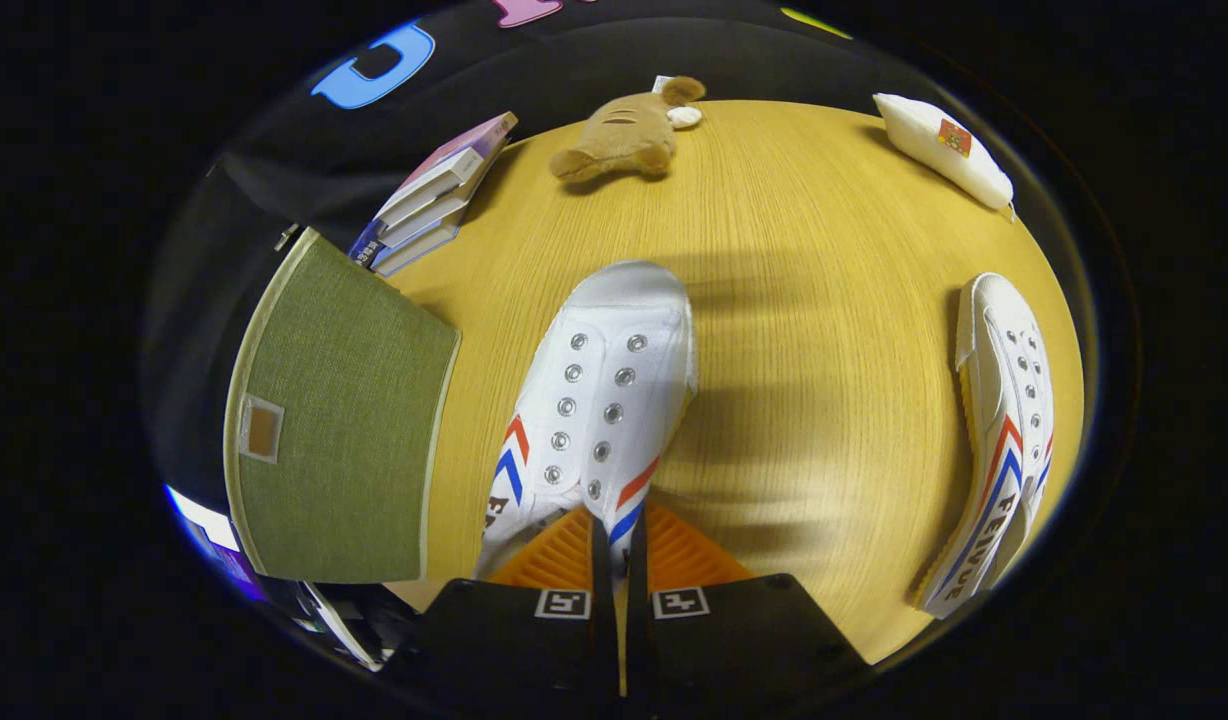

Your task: Open the storage box then place both shoes into the box .Put the left shoe in first, then the right shoe, with the right side of both shoes facing outward in a uniform manner.

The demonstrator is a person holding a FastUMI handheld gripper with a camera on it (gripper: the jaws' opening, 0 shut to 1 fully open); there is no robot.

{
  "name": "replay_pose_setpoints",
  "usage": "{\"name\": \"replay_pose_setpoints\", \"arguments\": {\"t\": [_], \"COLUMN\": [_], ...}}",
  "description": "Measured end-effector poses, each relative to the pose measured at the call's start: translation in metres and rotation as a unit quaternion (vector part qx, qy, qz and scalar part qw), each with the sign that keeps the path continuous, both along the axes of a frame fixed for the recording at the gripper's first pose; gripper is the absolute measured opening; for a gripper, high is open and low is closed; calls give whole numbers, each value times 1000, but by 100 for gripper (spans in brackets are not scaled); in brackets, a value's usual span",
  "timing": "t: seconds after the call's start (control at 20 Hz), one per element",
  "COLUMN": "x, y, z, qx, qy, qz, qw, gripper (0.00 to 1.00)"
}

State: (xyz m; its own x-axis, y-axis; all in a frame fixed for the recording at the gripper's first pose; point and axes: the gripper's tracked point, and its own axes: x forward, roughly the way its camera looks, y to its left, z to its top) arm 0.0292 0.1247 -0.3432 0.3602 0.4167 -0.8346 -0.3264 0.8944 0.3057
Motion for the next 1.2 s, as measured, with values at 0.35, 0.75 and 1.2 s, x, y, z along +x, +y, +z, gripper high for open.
{"name": "replay_pose_setpoints", "arguments": {"t": [0.35, 0.75, 1.2], "x": [-1, -25, -51], "y": [-12, -16, 75], "z": [40, 135, 241], "qx": [22, 46, 117], "qy": [-12, -50, -101], "qz": [-82, -161, -154], "qw": [996, 985, 976], "gripper": [5, 5, 5]}}
